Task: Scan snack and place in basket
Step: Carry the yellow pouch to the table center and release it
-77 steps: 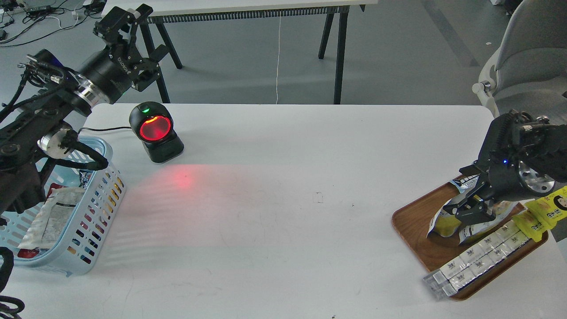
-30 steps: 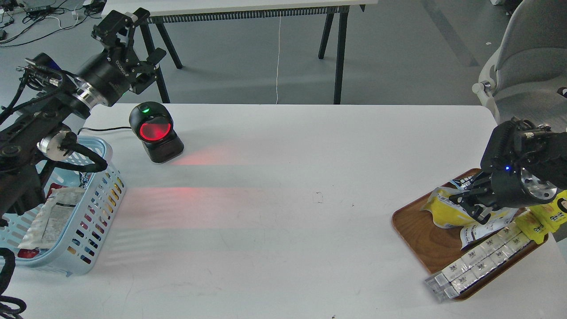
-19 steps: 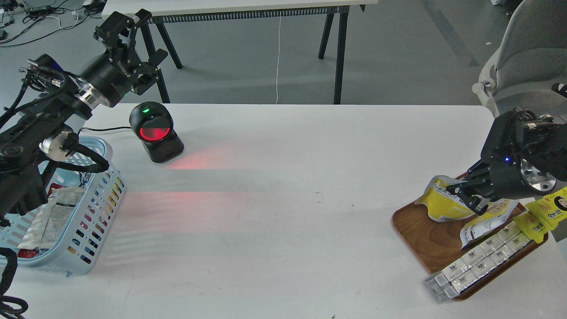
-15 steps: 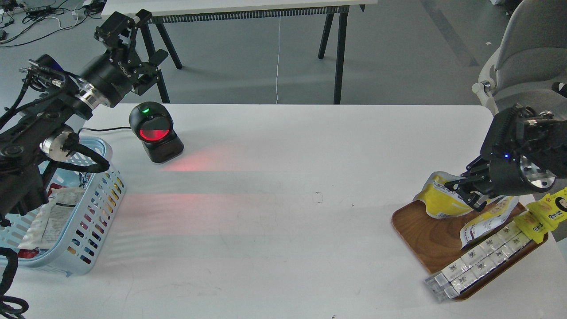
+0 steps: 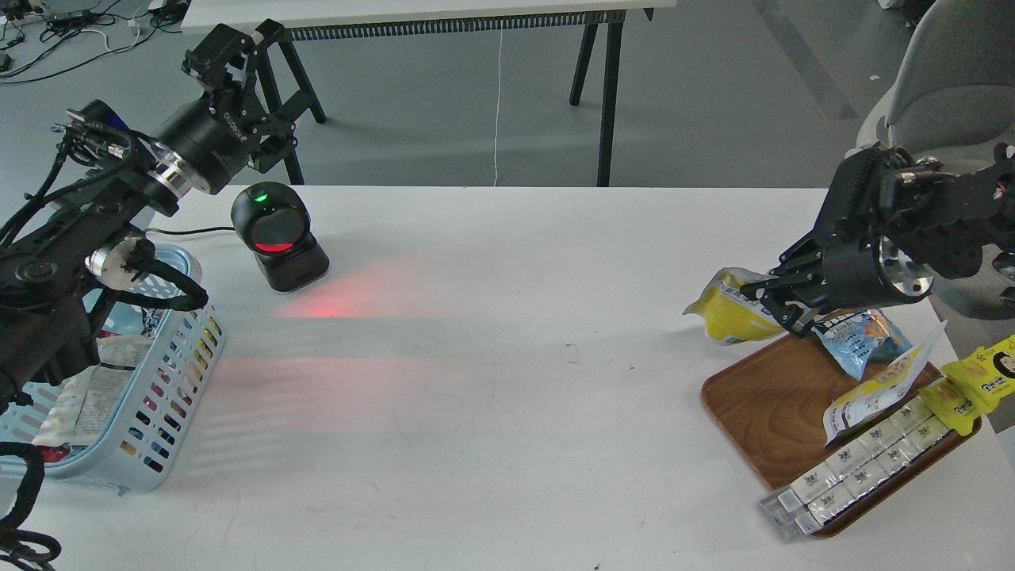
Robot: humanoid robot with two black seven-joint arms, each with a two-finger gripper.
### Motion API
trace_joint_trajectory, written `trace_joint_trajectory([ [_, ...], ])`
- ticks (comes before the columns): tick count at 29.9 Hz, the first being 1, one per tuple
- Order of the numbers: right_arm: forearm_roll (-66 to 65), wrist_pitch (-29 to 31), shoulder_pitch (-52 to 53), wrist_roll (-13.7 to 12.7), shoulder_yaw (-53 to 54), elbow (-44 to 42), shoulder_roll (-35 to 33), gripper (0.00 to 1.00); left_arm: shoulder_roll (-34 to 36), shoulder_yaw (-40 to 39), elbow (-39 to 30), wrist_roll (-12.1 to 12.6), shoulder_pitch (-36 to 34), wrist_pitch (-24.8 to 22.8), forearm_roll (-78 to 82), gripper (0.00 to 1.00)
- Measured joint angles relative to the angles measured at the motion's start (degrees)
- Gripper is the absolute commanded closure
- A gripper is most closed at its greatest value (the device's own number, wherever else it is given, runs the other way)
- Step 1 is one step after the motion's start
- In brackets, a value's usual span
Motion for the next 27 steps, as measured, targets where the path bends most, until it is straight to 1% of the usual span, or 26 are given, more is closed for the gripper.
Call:
trace_joint_trajectory([
  [14, 0.0, 0.0, 1.5, 0.0, 2.4, -1.4, 18.0, 1.00, 0.6, 0.0, 0.0, 0.0, -0.2, 0.0, 0.0, 0.00],
  [18, 0.0, 0.0, 2.9, 0.0, 2.4, -1.9, 22.0, 1.00, 1.4, -0.1, 0.0, 0.0, -0.1, 0.0, -0.1, 0.00],
  [23, 0.0, 0.0, 3.7, 0.0, 1.9, -4.9, 28.1, 1.00, 1.7, -0.1, 0.0, 0.0, 0.1, 0.0, -0.1, 0.00],
  [27, 0.0, 0.0, 4.0, 0.0, 1.7, -5.6, 30.7, 1.00, 1.5, -0.1, 0.0, 0.0, 0.1, 0.0, -0.1, 0.00],
])
